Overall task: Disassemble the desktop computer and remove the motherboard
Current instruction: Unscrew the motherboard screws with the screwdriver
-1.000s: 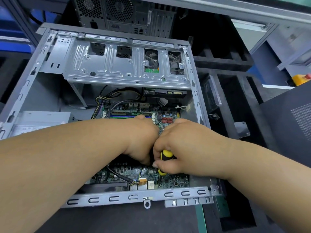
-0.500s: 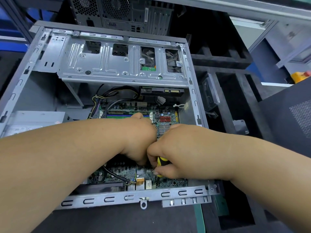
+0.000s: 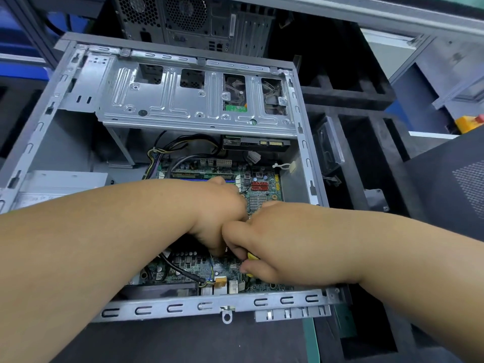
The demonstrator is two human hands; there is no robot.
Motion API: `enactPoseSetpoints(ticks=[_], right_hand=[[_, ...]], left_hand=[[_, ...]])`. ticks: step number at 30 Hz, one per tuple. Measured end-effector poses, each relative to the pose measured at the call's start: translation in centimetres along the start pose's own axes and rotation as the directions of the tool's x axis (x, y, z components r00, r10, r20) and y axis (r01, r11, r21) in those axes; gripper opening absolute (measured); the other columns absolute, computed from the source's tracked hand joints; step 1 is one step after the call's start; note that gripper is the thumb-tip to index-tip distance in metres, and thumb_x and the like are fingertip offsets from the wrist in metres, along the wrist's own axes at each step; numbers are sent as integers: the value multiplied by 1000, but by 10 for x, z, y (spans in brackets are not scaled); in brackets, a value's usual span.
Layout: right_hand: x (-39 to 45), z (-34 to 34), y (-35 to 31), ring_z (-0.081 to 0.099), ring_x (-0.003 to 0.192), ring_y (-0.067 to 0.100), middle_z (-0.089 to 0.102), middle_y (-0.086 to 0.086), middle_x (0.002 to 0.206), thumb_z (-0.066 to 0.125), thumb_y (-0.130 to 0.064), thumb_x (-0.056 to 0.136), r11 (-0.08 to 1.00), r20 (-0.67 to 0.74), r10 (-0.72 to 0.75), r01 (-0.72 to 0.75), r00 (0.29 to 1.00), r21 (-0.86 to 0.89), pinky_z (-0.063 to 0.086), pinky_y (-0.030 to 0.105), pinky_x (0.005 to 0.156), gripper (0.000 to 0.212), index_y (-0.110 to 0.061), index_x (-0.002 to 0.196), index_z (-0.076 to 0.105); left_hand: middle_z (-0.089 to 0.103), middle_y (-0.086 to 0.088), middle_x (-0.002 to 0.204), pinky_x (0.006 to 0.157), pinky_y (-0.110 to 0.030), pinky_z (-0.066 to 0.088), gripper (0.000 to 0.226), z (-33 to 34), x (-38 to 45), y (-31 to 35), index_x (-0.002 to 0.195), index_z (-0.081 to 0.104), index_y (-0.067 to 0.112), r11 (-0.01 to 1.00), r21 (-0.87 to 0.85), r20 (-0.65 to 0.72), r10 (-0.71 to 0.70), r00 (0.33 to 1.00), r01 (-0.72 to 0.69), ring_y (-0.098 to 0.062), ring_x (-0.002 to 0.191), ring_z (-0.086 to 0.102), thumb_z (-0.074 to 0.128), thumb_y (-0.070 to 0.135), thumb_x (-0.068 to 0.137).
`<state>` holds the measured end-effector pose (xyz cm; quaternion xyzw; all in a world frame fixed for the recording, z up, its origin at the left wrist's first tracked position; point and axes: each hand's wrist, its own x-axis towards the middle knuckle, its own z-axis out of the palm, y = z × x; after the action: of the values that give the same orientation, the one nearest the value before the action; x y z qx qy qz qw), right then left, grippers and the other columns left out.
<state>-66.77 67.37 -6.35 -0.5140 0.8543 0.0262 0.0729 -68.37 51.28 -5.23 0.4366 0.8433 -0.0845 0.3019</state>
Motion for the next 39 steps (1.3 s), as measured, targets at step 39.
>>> enactPoseSetpoints(ticks=[39], right_hand=[[-1,-15,-21,59,70,31,64,1,79,21,-46,73,970,78,-41,21,996,241,49,49,63,50,-23,98,58]], left_hand=[[61,9,107,95,-34,33,48,-1,0,-4,108,62,27,998,-61,16,29,999,-28,-17,108,43,71,56,72]])
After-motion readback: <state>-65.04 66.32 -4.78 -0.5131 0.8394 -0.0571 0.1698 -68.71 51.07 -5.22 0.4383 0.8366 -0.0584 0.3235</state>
